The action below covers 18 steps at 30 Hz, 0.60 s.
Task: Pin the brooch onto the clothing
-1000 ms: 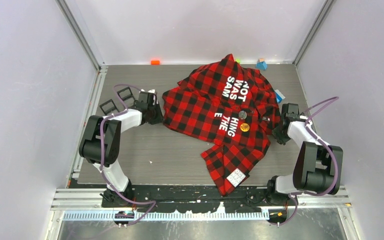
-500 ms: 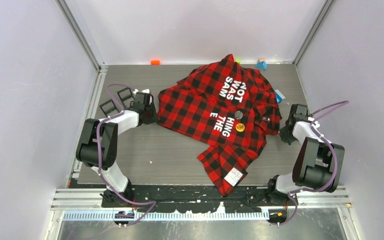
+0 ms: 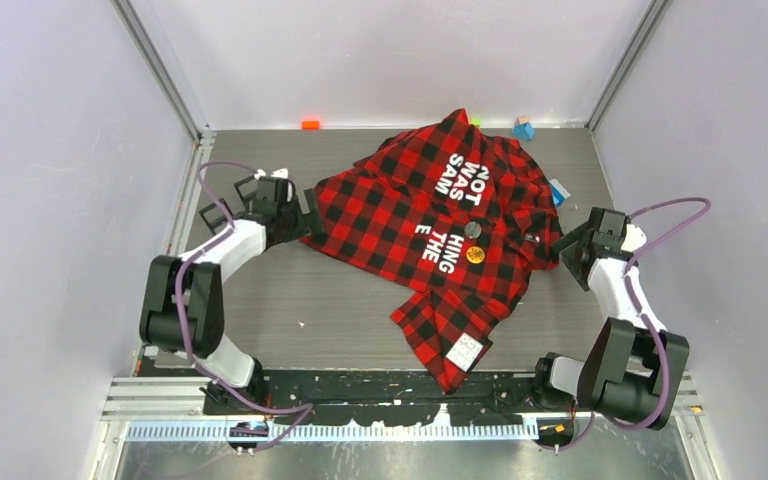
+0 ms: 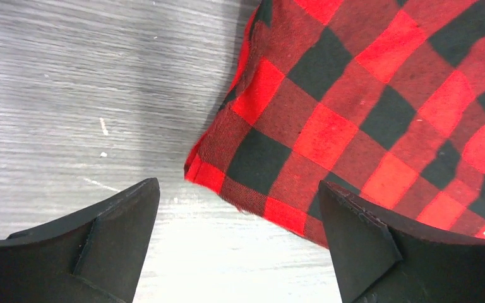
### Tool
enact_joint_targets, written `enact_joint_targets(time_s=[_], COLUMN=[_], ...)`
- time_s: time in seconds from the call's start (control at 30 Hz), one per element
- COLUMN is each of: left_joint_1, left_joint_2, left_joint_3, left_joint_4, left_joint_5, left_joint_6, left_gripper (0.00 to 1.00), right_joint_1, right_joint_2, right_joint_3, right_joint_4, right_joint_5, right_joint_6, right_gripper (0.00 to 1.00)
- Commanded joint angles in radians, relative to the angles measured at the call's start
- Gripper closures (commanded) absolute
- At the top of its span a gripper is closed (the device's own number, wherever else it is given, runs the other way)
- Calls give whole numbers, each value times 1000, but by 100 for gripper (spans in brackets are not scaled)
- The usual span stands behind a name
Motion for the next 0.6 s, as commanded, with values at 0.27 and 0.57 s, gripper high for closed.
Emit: enact_joint_targets(time_s=[0.27, 0.57], left_joint_1=[5, 5], left_joint_2=[-389, -537], left_joint_3=[256, 242], left_joint_4=[-282, -312], left_joint_5=[-100, -31], left_joint_6=[125, 344], left_gripper=[0, 0], right_joint_1=[4, 16], right_joint_2=[-260, -459], right_joint_3=[182, 88], right_joint_4=[4, 250], right_joint_5=[-88, -424], right_joint_6=[-192, -307], right_gripper=[13, 8])
